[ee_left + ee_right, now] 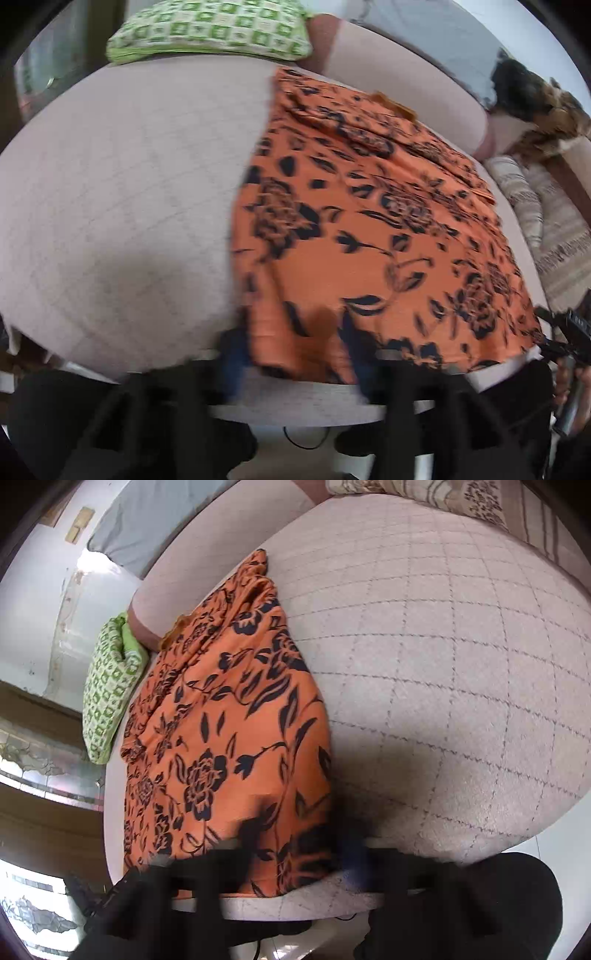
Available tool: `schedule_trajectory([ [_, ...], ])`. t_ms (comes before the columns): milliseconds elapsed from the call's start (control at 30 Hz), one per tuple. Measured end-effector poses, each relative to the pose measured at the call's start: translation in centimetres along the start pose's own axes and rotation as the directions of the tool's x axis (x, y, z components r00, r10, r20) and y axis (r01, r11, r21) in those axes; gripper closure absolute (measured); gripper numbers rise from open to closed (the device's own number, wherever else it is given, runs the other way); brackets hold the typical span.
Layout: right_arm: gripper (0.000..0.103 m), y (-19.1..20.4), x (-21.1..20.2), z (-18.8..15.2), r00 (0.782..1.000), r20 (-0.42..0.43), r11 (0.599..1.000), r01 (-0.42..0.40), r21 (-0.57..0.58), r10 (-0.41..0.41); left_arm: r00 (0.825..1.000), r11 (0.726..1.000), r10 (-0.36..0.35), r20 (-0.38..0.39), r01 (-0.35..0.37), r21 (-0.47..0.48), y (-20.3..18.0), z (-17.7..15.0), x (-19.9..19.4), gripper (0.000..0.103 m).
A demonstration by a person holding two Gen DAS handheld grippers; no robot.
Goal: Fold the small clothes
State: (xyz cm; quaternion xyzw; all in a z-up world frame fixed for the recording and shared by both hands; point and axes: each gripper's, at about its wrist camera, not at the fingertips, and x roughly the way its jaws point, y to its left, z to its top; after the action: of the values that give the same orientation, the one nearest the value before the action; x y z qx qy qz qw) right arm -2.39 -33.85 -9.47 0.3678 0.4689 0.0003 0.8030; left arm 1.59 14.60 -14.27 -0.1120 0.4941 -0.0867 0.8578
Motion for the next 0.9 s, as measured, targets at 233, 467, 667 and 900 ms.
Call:
schedule_trajectory([
  [233,0.096,0.6,0.3,0.7,0.997,-0.062,0.999,-0.044,-0.017,0.042,0.999,0.998,-0.046,0.018,0.047,-0.046,0.4,1.3,-0.8,0.092],
  [467,0.096,3.5,-2.5,4.6,0.961,0.0,0.961,-0.275,0.023,0.275,0.979,0.984,-0.162,0.121,0.169,-0.055,0.2,5.9,-5.0,0.092],
  [667,0.096,10.7,-2.6,16.0,0.911,0.131,0.919,-0.382,-0.095,0.392,0.907,0.966,-0.247,0.341,0.259,0.009,-2.1,18.3,-6.9,0.092],
  [900,0.037,12.8,8.6,28.6,0.956,0.232,0.981,-0.159,-0.109,0.181,0.957,0.996,0.083,0.279,-0.069,-0.059,-1.0,30.9,8.4,0.03],
])
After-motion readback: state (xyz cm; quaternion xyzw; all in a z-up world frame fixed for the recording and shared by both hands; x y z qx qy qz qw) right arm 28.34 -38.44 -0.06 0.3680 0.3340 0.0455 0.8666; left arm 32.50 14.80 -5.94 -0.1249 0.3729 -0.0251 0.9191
